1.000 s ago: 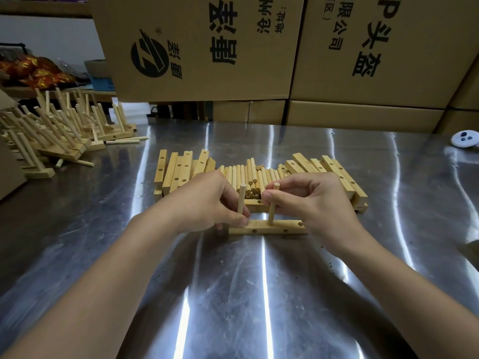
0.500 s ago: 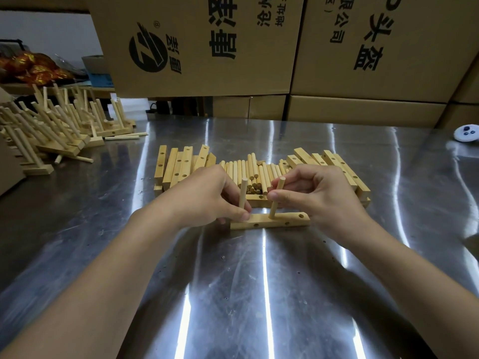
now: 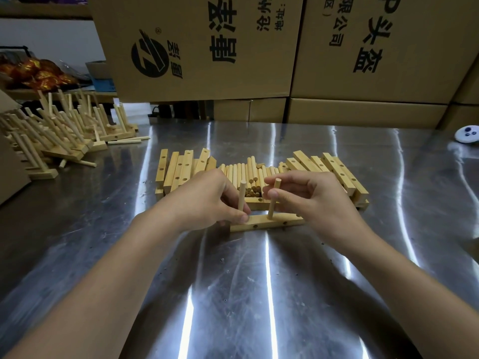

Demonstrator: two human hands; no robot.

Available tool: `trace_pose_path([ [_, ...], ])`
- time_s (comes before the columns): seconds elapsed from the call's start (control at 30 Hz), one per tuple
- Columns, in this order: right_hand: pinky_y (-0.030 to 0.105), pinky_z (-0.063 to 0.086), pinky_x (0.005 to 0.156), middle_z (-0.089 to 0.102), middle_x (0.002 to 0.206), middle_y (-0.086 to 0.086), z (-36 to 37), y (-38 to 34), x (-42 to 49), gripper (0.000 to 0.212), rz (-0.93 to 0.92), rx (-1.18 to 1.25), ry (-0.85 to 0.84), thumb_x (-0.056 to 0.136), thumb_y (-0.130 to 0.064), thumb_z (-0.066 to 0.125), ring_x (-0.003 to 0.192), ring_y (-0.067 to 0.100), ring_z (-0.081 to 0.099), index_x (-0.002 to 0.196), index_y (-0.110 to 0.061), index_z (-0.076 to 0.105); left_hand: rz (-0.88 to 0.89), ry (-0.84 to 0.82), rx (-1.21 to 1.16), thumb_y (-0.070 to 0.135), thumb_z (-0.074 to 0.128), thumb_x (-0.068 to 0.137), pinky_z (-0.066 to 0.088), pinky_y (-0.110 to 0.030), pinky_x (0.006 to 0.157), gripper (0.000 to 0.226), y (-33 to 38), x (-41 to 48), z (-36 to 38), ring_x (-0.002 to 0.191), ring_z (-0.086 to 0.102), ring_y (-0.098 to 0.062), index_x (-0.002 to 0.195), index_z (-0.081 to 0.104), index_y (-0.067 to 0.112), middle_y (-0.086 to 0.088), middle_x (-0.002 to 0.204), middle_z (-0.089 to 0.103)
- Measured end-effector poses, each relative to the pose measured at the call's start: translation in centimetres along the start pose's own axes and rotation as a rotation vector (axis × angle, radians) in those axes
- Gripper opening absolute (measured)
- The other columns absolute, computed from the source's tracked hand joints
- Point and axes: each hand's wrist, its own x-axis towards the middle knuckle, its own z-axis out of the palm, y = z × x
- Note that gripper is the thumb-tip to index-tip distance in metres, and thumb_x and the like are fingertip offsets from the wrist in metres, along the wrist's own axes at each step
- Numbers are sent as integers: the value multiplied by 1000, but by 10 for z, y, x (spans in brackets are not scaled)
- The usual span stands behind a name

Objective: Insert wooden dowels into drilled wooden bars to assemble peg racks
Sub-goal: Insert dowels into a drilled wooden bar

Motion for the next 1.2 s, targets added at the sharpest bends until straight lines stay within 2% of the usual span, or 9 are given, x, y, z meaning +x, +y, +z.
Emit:
trace_pose_path([
  [0.17,30,65,78,82,91,2,3,1,0,15,-6,-49,69,90,-7,81,88,15,80,104,-8,82,-2,8,27,30,89,85,58,-19,69,5,2,-1,0,81,71,4,88,86,33,26,84,77],
  [0.33,34,67,77,82,88,-8,9,4,-3,16,-49,-181,157,88,-18,85,85,8,80,105,-16,83,7,43,73,33,89,84,62,-22,74,7,6,-4,0,80,71,5,90,86,33,27,81,76],
  [0.47,32,66,79,81,93,-13,9,3,-9,26,-71,-251,155,89,-36,81,89,4,78,111,-22,82,14,90,117,29,89,85,55,-13,72,6,4,-5,-2,82,68,9,89,85,32,27,83,76],
  [0.6,36,66,63,80,85,-3,-3,-5,-4,17,-133,-93,397,102,-34,71,79,14,78,100,-19,80,-29,180,170,22,89,86,50,-7,70,7,-7,-5,-13,85,66,11,87,84,26,22,87,77],
  [0.7,30,55,62,74,77,-6,-14,-4,-1,18,-174,-288,522,104,-32,68,71,12,72,88,-25,75,-37,221,161,22,90,84,56,-13,73,10,-9,-6,-15,82,69,4,90,83,27,20,83,75],
  [0.8,30,50,74,69,87,-21,-15,5,-2,7,-236,-679,447,101,-30,71,87,7,62,97,-29,77,-38,218,162,22,91,84,60,-21,77,12,-8,-5,-14,83,70,1,88,82,29,18,84,75],
  [0.9,28,42,90,66,107,-14,-12,14,-1,22,-224,-923,317,96,-34,75,109,11,51,115,-26,78,-61,209,154,21,92,83,59,-17,74,12,-12,-5,-18,82,68,7,84,82,29,24,79,74],
  [1.03,35,37,101,63,124,-11,-12,22,-1,37,-166,-1051,208,89,-48,79,124,15,47,121,-31,76,-86,192,140,21,92,82,58,-16,72,14,-15,-4,-20,81,69,7,84,82,30,24,78,74],
  [1.2,32,34,98,64,119,-13,-12,29,4,34,-156,-1048,193,86,-48,81,122,12,47,116,-32,77,-102,201,150,22,91,84,57,-15,71,14,-13,-6,-19,81,71,2,83,81,31,21,80,75],
])
